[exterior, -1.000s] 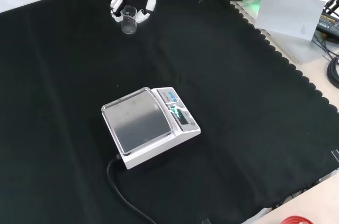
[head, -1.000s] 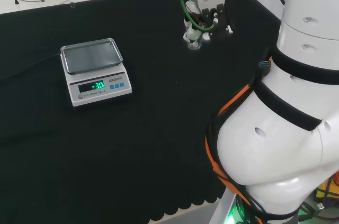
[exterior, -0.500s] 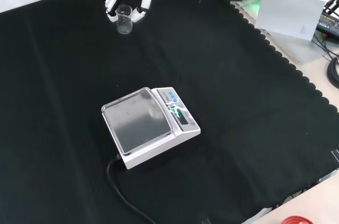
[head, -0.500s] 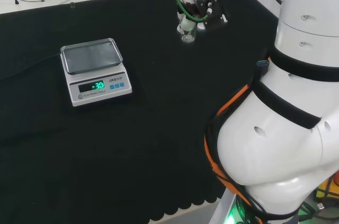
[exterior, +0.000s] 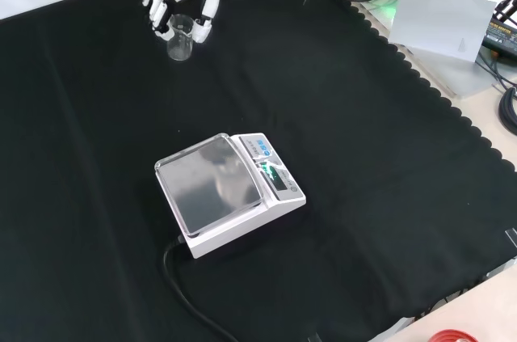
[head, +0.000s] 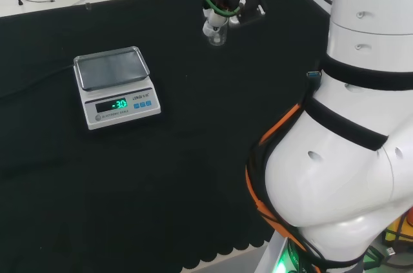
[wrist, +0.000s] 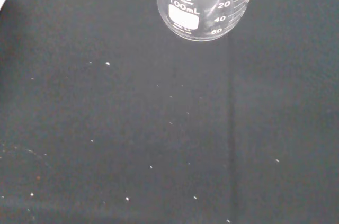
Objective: Put the beaker on the electronic balance.
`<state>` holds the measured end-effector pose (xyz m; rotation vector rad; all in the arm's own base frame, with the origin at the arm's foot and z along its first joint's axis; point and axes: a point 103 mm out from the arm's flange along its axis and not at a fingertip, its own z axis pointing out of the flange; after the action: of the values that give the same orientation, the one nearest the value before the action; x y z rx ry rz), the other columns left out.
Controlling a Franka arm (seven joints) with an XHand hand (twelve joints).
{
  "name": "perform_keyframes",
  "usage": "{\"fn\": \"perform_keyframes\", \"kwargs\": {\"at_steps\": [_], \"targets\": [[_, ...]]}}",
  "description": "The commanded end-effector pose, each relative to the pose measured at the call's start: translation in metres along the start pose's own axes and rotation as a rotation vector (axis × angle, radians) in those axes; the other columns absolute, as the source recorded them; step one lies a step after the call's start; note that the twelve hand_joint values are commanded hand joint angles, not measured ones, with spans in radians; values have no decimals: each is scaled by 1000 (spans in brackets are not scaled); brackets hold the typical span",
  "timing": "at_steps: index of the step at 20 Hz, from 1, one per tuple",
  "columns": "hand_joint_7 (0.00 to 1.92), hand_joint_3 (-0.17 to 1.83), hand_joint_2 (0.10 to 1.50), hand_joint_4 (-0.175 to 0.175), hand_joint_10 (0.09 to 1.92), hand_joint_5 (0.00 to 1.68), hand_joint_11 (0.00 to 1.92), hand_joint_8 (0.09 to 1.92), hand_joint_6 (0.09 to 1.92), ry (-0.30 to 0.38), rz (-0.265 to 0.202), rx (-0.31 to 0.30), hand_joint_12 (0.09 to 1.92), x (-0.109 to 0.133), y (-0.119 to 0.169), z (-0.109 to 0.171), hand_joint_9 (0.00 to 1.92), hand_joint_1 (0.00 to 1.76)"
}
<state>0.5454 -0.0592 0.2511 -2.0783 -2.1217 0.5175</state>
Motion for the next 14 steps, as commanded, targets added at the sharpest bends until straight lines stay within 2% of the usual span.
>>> {"fn": "perform_keyframes", "kwargs": {"at_steps": [1,6,11,14], "targets": [[714,34,1210,-18,641,772,645,705,1315,1,-49,33,1236,17,14,5,974,1016],[717,32,1212,-18,642,772,646,707,1317,-1,-67,30,1236,28,19,2,975,1016],[720,30,1213,-18,643,771,646,709,1318,-10,-113,0,1237,44,23,-11,978,1016],[724,27,1215,-19,645,770,648,711,1319,-63,-113,20,1237,63,33,-18,979,1016]]}}
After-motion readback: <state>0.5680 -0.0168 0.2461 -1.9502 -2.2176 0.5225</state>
